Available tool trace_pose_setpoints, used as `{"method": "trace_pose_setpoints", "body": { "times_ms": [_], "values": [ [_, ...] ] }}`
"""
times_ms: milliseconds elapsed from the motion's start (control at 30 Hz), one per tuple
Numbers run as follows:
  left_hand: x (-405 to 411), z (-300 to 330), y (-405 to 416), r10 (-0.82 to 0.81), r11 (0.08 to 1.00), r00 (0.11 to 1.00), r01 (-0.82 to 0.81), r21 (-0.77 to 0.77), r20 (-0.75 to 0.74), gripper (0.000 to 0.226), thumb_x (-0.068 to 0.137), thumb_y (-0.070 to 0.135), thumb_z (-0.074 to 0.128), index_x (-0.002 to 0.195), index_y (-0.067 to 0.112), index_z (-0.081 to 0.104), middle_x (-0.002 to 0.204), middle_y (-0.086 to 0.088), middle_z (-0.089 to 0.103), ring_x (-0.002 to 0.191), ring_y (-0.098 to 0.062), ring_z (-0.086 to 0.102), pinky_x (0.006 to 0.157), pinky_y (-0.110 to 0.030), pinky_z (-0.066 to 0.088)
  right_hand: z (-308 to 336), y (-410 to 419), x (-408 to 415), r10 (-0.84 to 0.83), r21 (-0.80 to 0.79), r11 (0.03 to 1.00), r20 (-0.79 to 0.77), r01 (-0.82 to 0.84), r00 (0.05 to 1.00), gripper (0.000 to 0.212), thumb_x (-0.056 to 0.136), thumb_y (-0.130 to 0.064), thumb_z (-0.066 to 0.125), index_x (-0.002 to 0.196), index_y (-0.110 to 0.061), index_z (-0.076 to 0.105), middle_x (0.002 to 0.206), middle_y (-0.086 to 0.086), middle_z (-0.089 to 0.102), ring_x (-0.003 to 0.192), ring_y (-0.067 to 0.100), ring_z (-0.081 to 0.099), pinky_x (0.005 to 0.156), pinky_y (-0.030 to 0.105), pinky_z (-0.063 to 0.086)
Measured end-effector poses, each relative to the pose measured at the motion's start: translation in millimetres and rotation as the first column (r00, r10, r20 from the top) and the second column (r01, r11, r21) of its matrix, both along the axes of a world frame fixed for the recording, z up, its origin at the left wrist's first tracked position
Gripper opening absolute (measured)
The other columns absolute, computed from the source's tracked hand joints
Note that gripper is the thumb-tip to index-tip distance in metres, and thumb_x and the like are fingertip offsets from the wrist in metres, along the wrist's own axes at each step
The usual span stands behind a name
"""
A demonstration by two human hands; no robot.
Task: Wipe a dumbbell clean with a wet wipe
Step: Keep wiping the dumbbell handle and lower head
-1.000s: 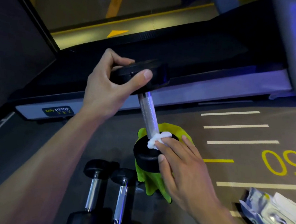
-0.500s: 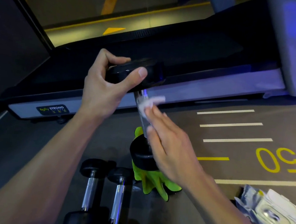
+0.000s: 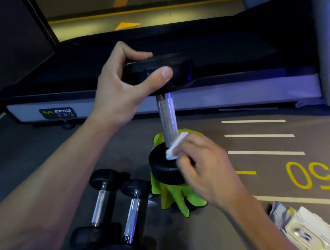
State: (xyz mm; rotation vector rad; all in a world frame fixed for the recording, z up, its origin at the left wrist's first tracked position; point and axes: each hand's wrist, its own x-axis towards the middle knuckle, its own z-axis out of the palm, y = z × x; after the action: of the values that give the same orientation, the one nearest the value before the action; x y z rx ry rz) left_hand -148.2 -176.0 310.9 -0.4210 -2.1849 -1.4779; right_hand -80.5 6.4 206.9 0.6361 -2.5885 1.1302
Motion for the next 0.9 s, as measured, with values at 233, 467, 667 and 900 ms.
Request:
{"method": "trace_pose_setpoints", "body": {
  "times_ms": [233,467,667,900],
  "values": [
    [-1,3,4,-0.035,0.999,0.999,0.036,-0.016,0.006,0.043,0.079,0.049,0.084,0.101,0.026,0.056,0.120,0.003,0.072,0.109,-0.004,0.069,0.092,-0.018,0.052,-1,-56,34,-0.206,0.393,0.883,-0.161,0.254,0.965,0.040,0.099,-0.035,0.039,0.107,-0.012,0.070,0.104,0.005,0.057,0.100,0.027,0.055,0.090,0.039,0.043],
    [-4,6,-4,-0.096,0.995,0.994,0.096,0.005,0.043,0.045,0.075,0.046,0.086,0.100,0.021,0.057,0.125,-0.003,0.073,0.118,-0.018,0.070,0.106,-0.047,0.055,-16,-8,4,-0.091,-0.168,0.982,-0.034,0.084,0.995,0.023,0.093,-0.024,0.050,0.090,-0.022,0.073,0.098,-0.020,0.063,0.097,0.004,0.061,0.087,0.023,0.046],
    [-9,8,-24,-0.193,0.980,0.976,0.187,0.064,0.098,0.037,0.077,0.039,0.084,0.098,0.025,0.057,0.131,-0.006,0.071,0.121,-0.017,0.068,0.102,-0.036,0.054,-17,1,-10,-0.049,-0.343,0.937,0.082,0.074,0.995,0.015,0.087,-0.006,0.074,0.090,-0.022,0.073,0.091,-0.011,0.066,0.091,0.014,0.063,0.082,0.023,0.047],
    [-12,-1,-35,-0.190,0.980,0.978,0.183,0.078,0.082,0.035,0.080,0.041,0.083,0.100,0.028,0.057,0.133,-0.005,0.070,0.130,-0.022,0.064,0.114,-0.057,0.047,26,-43,-40,-0.225,-0.505,0.859,-0.228,0.082,0.947,0.005,0.090,-0.002,0.074,0.093,-0.006,0.073,0.096,0.000,0.066,0.093,0.015,0.066,0.081,0.042,0.057]
  ]
}}
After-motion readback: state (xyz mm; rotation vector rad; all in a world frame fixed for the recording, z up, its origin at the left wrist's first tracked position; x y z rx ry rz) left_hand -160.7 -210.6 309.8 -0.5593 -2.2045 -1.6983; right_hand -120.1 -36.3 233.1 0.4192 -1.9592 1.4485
